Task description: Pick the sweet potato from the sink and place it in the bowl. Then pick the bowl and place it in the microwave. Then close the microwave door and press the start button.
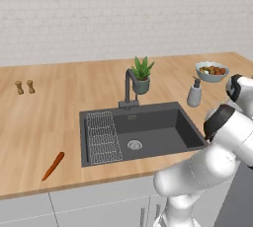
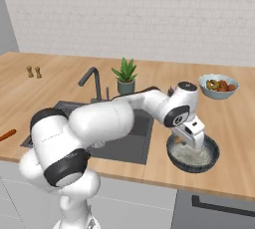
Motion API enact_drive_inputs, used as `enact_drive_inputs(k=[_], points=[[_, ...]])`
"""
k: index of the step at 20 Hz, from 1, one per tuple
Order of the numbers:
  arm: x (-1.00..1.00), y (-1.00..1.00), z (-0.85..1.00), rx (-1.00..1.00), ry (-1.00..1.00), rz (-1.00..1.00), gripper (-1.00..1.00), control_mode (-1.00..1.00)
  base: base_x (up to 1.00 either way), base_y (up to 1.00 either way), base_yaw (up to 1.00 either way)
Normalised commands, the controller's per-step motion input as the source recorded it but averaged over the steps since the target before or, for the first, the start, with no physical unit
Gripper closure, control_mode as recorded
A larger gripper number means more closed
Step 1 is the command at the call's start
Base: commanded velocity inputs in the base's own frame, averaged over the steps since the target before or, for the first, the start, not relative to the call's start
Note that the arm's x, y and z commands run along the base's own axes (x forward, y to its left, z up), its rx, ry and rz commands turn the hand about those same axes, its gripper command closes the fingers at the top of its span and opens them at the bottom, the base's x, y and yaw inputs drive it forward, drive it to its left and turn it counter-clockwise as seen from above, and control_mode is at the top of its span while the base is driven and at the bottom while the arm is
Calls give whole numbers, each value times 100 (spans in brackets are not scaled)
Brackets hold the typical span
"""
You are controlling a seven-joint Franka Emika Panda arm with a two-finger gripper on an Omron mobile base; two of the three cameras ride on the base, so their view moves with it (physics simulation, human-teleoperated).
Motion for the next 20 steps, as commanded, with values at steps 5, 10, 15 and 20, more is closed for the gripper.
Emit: enact_drive_inputs(k=[5,10,15,20], points=[[48,-38,-28,13,9,0,100,-100,0,0,0],[23,-45,-47,11,9,0,100,-100,0,0,0],[17,-10,-47,2,10,0,100,-100,0,0,0],[26,-3,-30,1,12,0,100,-100,0,0,0]])
